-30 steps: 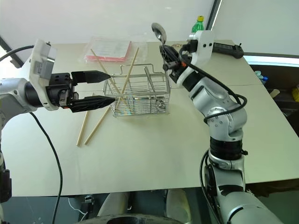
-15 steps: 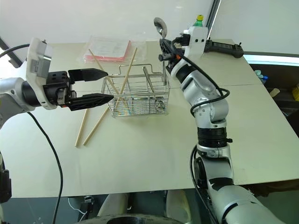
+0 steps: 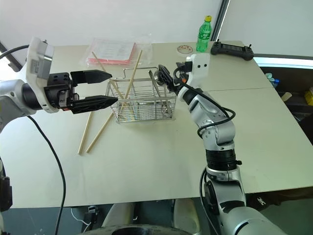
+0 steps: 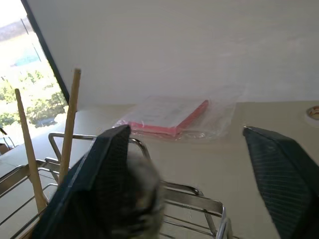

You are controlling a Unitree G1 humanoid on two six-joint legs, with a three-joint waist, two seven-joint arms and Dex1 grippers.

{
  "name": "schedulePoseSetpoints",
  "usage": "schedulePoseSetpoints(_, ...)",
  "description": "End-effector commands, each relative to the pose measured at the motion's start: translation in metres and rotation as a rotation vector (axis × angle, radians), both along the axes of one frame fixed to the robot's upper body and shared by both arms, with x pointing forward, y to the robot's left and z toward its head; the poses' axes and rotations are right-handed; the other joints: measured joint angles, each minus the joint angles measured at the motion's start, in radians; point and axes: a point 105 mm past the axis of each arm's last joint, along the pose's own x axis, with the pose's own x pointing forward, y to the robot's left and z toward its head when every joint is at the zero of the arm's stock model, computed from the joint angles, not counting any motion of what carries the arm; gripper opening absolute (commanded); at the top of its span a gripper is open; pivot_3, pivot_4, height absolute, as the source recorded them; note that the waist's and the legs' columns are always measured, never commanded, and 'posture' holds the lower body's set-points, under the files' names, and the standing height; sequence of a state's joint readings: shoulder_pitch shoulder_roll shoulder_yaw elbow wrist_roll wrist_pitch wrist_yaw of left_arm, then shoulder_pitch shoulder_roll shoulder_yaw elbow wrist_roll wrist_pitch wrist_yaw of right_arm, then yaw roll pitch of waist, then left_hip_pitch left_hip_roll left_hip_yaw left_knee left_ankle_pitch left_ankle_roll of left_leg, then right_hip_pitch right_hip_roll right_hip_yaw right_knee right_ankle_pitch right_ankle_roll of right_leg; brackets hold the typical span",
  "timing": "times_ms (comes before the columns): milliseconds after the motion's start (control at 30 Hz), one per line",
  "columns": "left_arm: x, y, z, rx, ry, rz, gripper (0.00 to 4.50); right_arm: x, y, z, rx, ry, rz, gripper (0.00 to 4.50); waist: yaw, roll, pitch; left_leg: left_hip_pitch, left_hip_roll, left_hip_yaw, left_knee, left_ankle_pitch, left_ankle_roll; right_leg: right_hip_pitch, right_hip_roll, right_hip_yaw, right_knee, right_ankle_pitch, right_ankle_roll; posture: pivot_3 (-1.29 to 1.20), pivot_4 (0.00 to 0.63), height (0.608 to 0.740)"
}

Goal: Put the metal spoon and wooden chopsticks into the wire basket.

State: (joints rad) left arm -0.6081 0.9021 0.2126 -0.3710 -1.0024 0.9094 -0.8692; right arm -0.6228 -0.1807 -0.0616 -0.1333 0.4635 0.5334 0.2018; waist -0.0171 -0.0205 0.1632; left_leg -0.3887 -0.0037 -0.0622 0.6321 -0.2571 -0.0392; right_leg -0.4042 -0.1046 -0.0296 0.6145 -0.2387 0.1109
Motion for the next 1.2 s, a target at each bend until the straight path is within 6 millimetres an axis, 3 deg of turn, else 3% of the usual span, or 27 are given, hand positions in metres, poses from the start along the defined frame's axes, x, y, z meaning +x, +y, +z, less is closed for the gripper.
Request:
schedulePoseSetpoints(33,-0.002,-0.002,0.011,-0.002,-0.061,-0.009,4.5,-0.008,-0.013,0.021,-0.002,-0.084,-0.032,4.46,0.0,0.0,0.0,0.0,0.0,0.0,0.0,0.0,0.0,0.0,0.0,0.0,0.0,0.0,0.0,0.0,0.15,0.69)
schedulePoseSetpoints(233,0.001,0.001,0.013,-0.003,-0.072,0.004,4.5,-0.016,-0.056,0.063,-0.045,-0.159,-0.051,4.46,0.006,0.0,0.0,0.0,0.0,0.0,0.0,0.0,0.0,0.001,0.0,0.0,-0.001,0.0,0.0,0.0,0.15,0.69)
schedulePoseSetpoints(367,0.002,0.009,0.017,0.013,-0.089,0.044,4.5,-0.044,-0.074,0.085,-0.223,-0.187,0.092,4.46,0.006,0.0,0.0,0.0,0.0,0.0,-0.001,0.0,0.0,0.0,0.0,0.0,-0.001,0.0,0.0,0.0,0.15,0.69)
schedulePoseSetpoints(600,0.02,0.053,0.034,0.022,-0.11,0.227,4.5,-0.127,-0.071,0.057,-0.632,-0.049,0.56,4.46,0.002,-0.001,0.0,0.0,0.001,0.001,-0.001,-0.002,0.003,0.001,0.001,0.0,-0.002,-0.003,-0.003,0.0,0.15,0.69)
schedulePoseSetpoints(767,0.039,0.097,0.035,0.033,-0.09,0.417,4.5,-0.139,-0.07,0.039,-0.619,0.013,0.603,4.46,0.005,-0.002,0.001,0.002,0.002,0.002,0.001,-0.002,0.003,0.001,0.001,0.0,-0.002,-0.004,-0.006,0.0,0.15,0.69)
schedulePoseSetpoints(967,0.083,0.14,0.007,-0.065,0.131,0.711,4.5,-0.143,-0.064,0.014,-0.618,0.043,0.587,4.46,0.021,-0.004,0.001,0.001,0.002,0.001,0.002,-0.001,0.002,0.002,0.001,0.0,-0.002,-0.003,-0.007,0.0,0.15,0.69)
schedulePoseSetpoints(1067,0.106,0.158,-0.028,-0.013,0.227,0.891,4.5,-0.143,-0.063,0.007,-0.595,0.047,0.554,4.46,0.03,-0.004,0.001,0.001,0.002,0.001,0.002,-0.001,0.002,0.003,0.001,0.0,-0.002,-0.002,-0.005,0.0,0.15,0.69)
schedulePoseSetpoints(1200,0.131,0.149,-0.062,0.041,0.333,0.991,4.5,-0.142,-0.059,0.005,-0.557,0.04,0.507,4.46,0.034,-0.008,0.001,0.0,0.002,0.001,0.002,-0.001,0.002,0.002,0.001,-0.001,-0.002,-0.001,-0.002,0.0,0.15,0.69)
